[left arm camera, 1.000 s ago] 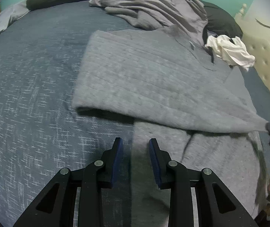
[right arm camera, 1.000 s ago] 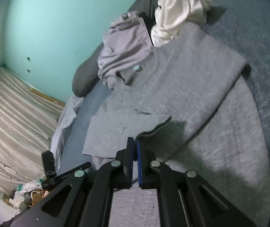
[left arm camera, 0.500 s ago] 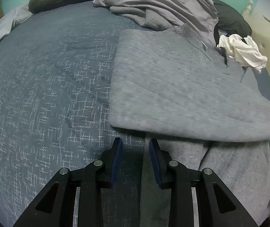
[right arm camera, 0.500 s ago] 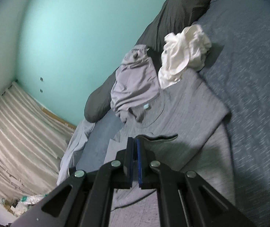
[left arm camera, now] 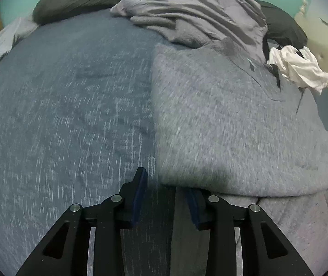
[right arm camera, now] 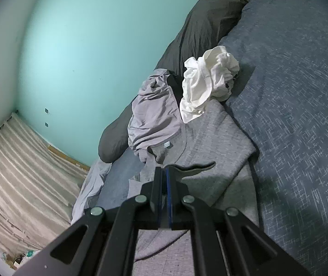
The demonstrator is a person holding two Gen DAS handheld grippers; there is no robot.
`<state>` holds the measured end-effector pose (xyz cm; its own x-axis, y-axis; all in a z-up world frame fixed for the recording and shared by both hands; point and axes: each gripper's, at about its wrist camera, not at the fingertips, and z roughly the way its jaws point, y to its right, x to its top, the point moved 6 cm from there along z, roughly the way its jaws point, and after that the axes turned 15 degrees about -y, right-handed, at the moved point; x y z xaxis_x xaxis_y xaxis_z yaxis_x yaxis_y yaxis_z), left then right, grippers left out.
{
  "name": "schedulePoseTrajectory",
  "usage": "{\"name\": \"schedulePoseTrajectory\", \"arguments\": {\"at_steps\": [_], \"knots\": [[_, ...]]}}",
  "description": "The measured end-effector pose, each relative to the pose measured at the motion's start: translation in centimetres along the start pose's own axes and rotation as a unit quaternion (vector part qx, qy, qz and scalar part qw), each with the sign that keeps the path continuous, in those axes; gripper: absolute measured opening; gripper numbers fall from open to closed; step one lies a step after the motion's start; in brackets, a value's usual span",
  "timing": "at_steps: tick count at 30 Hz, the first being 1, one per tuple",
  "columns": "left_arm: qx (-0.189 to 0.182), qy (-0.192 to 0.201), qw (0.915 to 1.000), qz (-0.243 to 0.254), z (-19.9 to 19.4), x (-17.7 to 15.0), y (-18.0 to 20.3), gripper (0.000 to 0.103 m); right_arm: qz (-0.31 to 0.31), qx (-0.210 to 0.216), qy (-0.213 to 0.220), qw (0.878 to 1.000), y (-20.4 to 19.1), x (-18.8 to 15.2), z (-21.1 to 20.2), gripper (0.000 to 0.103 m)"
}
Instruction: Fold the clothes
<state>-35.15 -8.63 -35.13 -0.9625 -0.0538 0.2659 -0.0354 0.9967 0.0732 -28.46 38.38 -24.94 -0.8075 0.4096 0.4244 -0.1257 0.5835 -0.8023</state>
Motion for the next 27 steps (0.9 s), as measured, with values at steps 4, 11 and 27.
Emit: {"name": "schedulePoseTrajectory", "arguments": {"at_steps": [4, 11, 27], "knots": [[0.009, 0.002, 0.9999, 0.01, 0.3, 1.0, -0.1, 0.036, 0.003, -0.002, 0.001, 1.0, 0.4, 0.0, 0.0, 0.003], [0.019, 0.034, 0.9992, 0.009, -2.0, 1.8, -1.0, 0.017, 0.006, -0.003, 0.003, 1.0, 0.4, -0.2, 0.1, 0.003], [0.039, 0.032, 0.9986, 0.016, -3.9, 4.3, -2.0, 0.011, 0.004, 0.007, -0.02, 1.0, 0.3, -0.7, 1.4, 0.003]]}}
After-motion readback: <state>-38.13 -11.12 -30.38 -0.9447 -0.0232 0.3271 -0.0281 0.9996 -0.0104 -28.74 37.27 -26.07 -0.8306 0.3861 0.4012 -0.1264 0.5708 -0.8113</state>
